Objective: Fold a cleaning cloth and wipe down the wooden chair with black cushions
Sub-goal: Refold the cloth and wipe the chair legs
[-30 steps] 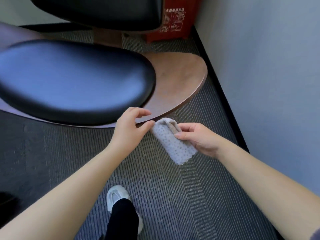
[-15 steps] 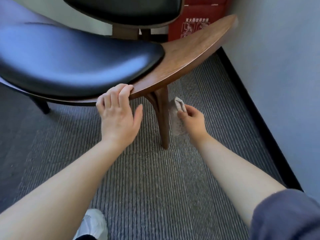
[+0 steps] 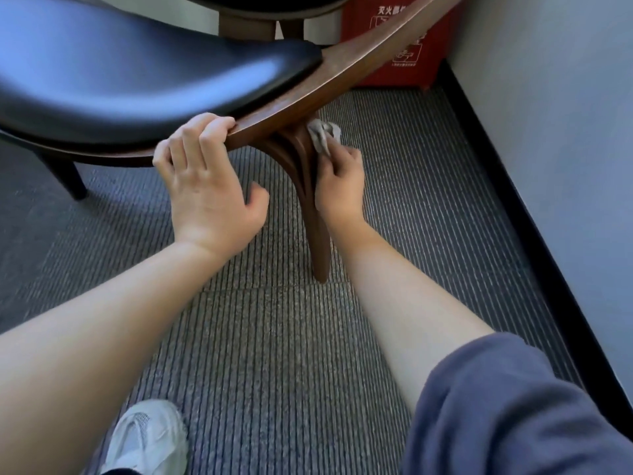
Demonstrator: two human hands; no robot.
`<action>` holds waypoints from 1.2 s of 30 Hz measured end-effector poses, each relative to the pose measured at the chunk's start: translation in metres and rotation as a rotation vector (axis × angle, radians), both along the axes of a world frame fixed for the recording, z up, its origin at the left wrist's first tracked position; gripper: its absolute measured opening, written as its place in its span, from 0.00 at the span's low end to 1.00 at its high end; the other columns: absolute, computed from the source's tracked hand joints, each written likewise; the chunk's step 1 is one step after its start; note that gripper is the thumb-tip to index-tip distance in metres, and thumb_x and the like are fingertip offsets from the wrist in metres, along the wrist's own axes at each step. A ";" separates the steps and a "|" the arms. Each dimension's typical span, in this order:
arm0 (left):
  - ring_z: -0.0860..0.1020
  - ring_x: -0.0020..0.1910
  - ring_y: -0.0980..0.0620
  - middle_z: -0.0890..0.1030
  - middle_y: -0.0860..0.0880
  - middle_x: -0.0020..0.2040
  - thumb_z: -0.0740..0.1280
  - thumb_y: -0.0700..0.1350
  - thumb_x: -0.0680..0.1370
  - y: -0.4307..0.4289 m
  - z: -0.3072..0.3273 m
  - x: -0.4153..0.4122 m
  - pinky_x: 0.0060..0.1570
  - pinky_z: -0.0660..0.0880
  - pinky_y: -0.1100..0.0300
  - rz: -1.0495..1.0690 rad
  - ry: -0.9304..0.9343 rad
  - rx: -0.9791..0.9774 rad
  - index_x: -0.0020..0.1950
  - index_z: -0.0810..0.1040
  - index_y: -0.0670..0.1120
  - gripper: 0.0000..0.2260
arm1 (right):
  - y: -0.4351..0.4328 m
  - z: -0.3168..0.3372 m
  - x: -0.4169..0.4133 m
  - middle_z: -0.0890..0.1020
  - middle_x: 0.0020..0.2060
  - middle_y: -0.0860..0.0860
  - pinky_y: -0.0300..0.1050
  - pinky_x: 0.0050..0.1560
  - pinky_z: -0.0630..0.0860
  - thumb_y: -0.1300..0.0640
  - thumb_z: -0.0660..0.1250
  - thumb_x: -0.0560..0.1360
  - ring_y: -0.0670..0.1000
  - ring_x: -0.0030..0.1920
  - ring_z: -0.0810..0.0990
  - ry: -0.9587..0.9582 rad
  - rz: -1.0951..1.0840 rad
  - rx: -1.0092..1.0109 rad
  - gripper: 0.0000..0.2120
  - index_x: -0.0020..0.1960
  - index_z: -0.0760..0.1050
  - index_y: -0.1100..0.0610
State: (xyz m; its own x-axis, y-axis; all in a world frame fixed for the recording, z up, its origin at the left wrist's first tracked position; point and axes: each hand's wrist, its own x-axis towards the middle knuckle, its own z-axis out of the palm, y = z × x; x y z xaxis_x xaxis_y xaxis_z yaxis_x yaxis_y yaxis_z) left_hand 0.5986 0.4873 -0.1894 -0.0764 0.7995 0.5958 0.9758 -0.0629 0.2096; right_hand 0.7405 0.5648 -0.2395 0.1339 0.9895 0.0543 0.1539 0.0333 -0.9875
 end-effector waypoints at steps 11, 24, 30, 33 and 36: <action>0.65 0.66 0.40 0.68 0.37 0.66 0.66 0.47 0.68 0.000 0.002 0.002 0.69 0.55 0.44 0.018 0.023 -0.012 0.68 0.62 0.40 0.31 | 0.007 0.013 -0.003 0.64 0.76 0.54 0.54 0.77 0.55 0.58 0.51 0.76 0.54 0.76 0.60 -0.235 0.249 0.257 0.27 0.73 0.68 0.56; 0.66 0.66 0.38 0.68 0.37 0.66 0.64 0.47 0.67 -0.003 0.005 0.004 0.70 0.55 0.45 0.038 0.021 -0.016 0.68 0.66 0.37 0.32 | -0.004 0.020 -0.001 0.53 0.79 0.52 0.58 0.78 0.46 0.48 0.56 0.78 0.52 0.79 0.45 -0.266 0.353 0.213 0.30 0.78 0.57 0.54; 0.66 0.66 0.38 0.68 0.37 0.66 0.64 0.47 0.67 -0.004 0.006 0.003 0.70 0.54 0.44 0.029 0.034 -0.025 0.69 0.65 0.37 0.32 | -0.015 0.011 0.002 0.53 0.79 0.52 0.57 0.78 0.47 0.54 0.59 0.81 0.50 0.79 0.45 -0.227 0.367 0.217 0.28 0.79 0.56 0.54; 0.66 0.66 0.37 0.68 0.36 0.66 0.64 0.47 0.67 -0.003 0.006 0.005 0.70 0.54 0.44 0.025 0.028 -0.028 0.69 0.65 0.36 0.32 | -0.002 0.020 -0.002 0.54 0.79 0.53 0.60 0.77 0.49 0.51 0.58 0.79 0.54 0.79 0.47 -0.246 0.325 0.216 0.29 0.78 0.58 0.55; 0.66 0.66 0.37 0.68 0.36 0.66 0.64 0.46 0.67 -0.003 0.005 0.004 0.69 0.55 0.43 0.023 0.028 -0.018 0.69 0.66 0.35 0.32 | -0.012 0.012 -0.007 0.55 0.79 0.52 0.57 0.78 0.48 0.49 0.56 0.78 0.56 0.79 0.47 -0.296 0.358 0.279 0.29 0.77 0.60 0.54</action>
